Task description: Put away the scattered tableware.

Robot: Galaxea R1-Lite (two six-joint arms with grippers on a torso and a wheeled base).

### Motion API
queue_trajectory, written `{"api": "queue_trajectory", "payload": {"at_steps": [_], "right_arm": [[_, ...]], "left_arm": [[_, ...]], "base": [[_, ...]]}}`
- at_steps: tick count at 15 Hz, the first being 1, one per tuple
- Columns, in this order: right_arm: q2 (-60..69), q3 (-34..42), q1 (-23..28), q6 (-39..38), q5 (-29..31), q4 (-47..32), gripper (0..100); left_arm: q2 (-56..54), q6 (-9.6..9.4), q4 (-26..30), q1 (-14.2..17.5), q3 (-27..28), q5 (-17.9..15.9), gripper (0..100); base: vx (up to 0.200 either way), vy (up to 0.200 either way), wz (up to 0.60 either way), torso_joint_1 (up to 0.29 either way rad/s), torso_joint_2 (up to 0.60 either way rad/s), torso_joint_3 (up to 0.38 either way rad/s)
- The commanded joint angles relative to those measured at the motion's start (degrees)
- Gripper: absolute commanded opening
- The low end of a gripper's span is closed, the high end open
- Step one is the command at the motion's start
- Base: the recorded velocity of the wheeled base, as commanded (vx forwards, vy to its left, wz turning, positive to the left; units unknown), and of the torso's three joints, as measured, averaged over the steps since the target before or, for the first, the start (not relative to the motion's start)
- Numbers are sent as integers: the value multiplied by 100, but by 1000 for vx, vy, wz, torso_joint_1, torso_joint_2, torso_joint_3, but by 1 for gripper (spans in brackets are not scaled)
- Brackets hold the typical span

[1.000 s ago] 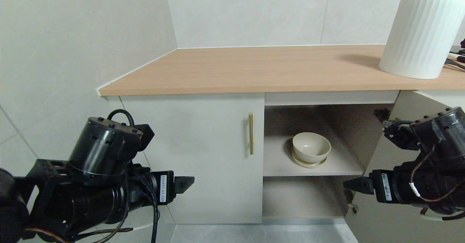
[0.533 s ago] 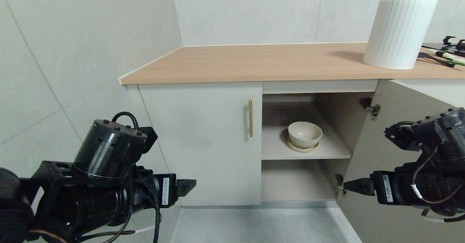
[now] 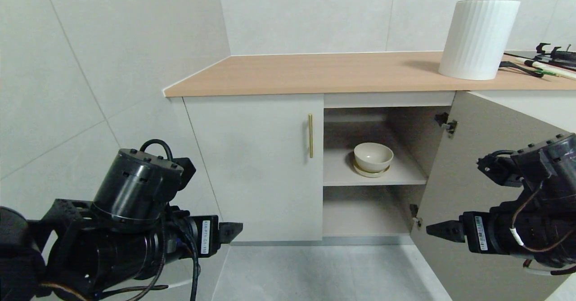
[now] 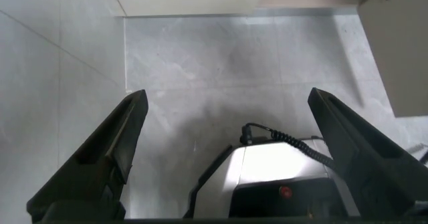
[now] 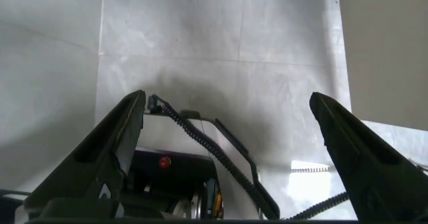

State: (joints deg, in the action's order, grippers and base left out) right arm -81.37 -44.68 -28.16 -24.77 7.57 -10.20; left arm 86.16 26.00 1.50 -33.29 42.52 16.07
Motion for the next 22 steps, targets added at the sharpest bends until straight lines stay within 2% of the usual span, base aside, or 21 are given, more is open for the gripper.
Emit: {"api": "queue_trajectory", "payload": {"at_steps": [1, 5, 9, 15, 16, 19, 22], "right_arm": [[-10, 3, -5, -1, -1, 1, 100], [157, -59, -32, 25, -10, -368, 100], [253, -50, -40, 192, -1, -491, 100], [658, -76, -76, 816, -54, -1414, 100], [869, -155, -76, 1229, -54, -2100, 100], [1167, -621, -67, 1405, -10, -3409, 100], [1554, -955, -40, 1528, 219, -4069, 100]], "left_arm": [[23, 1, -1, -2, 2, 2, 100], [23, 1, -1, -2, 2, 10, 100], [58, -7, -1, -37, 2, 81, 100], [58, 1, -1, -55, 2, 98, 100], [58, 1, -1, -55, 2, 98, 100], [58, -7, -1, -55, -7, 98, 100], [58, -7, -1, -55, -7, 90, 100]], "base": [[0, 0, 0, 0, 0, 0], [0, 0, 0, 0, 0, 0], [0, -200, 0, 2, 2, 6], [0, -200, 0, 2, 2, 0], [0, -200, 0, 2, 7, 2], [0, -133, 0, 0, 2, 2], [0, 0, 0, 0, 0, 0]]}}
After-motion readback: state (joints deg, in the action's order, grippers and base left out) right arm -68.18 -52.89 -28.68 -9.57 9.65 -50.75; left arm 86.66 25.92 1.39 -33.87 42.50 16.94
